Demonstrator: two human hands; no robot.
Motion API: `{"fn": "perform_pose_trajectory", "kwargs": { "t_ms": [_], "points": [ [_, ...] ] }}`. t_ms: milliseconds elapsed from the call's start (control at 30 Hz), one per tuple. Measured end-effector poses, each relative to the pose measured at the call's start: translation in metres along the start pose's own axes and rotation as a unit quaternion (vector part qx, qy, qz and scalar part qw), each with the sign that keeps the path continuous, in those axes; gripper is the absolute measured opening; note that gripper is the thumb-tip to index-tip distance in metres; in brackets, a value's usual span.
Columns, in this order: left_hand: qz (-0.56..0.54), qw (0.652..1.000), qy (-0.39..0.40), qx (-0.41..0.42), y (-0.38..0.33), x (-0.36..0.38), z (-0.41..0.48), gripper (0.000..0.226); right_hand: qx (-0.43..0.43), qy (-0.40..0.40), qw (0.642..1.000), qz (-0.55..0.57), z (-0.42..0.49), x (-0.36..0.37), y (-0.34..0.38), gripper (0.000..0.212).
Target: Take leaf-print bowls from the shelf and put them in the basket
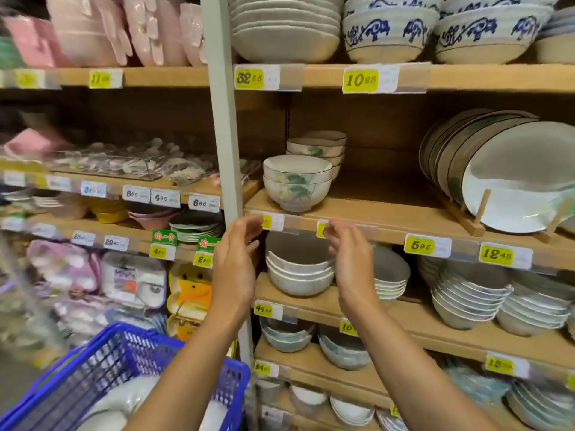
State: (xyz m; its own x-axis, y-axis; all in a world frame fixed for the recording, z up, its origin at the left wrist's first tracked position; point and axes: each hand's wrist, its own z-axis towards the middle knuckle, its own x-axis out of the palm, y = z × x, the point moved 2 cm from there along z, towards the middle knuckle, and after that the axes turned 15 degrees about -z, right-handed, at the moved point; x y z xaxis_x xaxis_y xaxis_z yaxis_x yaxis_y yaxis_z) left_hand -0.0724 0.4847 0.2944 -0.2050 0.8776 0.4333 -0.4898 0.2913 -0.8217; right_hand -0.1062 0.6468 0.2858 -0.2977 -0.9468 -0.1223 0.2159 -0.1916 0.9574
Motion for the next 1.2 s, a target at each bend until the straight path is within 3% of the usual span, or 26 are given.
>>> {"fn": "perform_pose_trajectory", "kwargs": {
  "t_ms": [300,500,667,1000,1100,1200],
  "points": [
    [0.097,0.973,-0.068,-0.200,0.025,-0.147,-0.082,0.036,0.137,0.161,0.977,0.001,-0.126,0.059,-0.088,0.032],
    [0.122,0.936,-0.111,-0.310,0.033,-0.257,-0.091,0.031,0.235,0.210,0.948,-0.045,-0.180,0.128,-0.139,0.033],
    [0.120,0.911,-0.133,-0.372,0.017,-0.345,-0.091,0.031,0.305,0.242,0.916,-0.097,-0.214,0.204,-0.169,0.020],
    [0.200,0.879,-0.134,-0.412,0.019,-0.482,-0.056,0.025,0.433,0.314,0.826,-0.177,-0.267,0.309,-0.207,0.014],
    [0.283,0.862,-0.106,-0.407,0.038,-0.502,-0.036,0.028,0.465,0.330,0.799,-0.193,-0.268,0.330,-0.228,0.017],
    [0.399,0.820,-0.053,-0.408,0.066,-0.518,-0.015,0.032,0.485,0.344,0.779,-0.198,-0.266,0.357,-0.252,0.020]
  ]
}}
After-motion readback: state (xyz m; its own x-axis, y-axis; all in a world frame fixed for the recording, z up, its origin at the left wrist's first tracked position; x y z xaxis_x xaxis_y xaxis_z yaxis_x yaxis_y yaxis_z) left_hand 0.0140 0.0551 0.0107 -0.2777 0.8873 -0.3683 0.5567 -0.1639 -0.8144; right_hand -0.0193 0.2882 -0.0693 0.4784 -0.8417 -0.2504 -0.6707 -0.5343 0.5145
